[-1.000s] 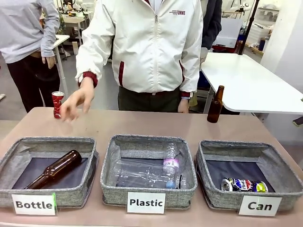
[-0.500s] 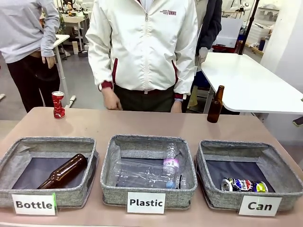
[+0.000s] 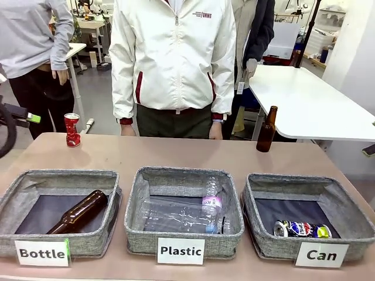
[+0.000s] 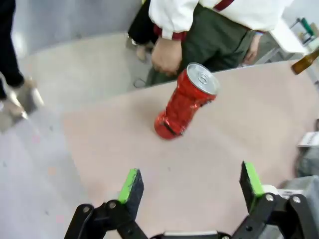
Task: Sort the can waste into the basket.
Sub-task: Pick up the can waste from the table and place it in the right Fabric basket.
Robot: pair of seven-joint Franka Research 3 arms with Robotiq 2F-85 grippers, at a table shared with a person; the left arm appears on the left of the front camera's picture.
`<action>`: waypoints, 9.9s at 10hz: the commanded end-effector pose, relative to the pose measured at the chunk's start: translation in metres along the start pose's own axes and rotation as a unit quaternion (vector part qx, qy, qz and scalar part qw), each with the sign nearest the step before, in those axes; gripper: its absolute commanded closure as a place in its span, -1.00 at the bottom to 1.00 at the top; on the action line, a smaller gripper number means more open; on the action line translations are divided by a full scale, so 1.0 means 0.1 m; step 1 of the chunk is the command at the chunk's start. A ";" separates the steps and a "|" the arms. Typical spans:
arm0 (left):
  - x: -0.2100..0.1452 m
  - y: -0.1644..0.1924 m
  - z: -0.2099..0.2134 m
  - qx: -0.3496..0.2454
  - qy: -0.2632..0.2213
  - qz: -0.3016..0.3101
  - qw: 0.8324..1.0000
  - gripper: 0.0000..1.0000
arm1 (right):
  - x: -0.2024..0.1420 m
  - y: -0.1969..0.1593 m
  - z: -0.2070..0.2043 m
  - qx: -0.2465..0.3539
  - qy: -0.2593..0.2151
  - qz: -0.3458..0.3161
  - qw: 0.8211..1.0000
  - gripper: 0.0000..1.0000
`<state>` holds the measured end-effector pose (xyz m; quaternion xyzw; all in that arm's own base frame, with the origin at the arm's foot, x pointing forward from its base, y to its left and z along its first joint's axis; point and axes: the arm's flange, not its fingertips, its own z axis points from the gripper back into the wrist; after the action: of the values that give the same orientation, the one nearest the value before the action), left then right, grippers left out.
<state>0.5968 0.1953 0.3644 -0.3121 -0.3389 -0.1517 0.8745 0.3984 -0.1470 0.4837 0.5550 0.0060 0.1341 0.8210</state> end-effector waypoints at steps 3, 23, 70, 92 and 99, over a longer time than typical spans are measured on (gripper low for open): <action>-0.26 -0.16 -0.09 -0.017 -0.146 -0.162 0.976 -1.00 | -0.01 0.00 0.02 -0.007 0.002 0.010 1.000 -1.00; -0.14 0.19 -1.09 -0.056 -0.037 -0.310 0.949 -1.00 | -0.01 0.00 0.02 -0.007 0.002 0.010 1.000 -1.00; -1.07 -0.26 2.95 -0.259 -0.070 -0.270 0.925 1.00 | -0.01 0.00 0.02 -0.007 0.002 0.010 1.000 -1.00; -0.56 -6.85 -3.73 -0.373 0.081 -0.460 0.802 1.00 | -1.56 -0.19 0.43 -0.104 -0.042 -0.033 0.993 -1.00; -0.93 -7.14 -3.98 -0.353 0.051 -0.561 0.747 1.00 | -1.57 -0.16 0.53 -0.091 -0.034 -0.034 0.995 -1.00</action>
<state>0.3854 -0.5968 0.3877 -0.3510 -0.3281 -0.7352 0.4781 0.2579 -0.2353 0.4637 0.4796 -0.0178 0.0855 0.8732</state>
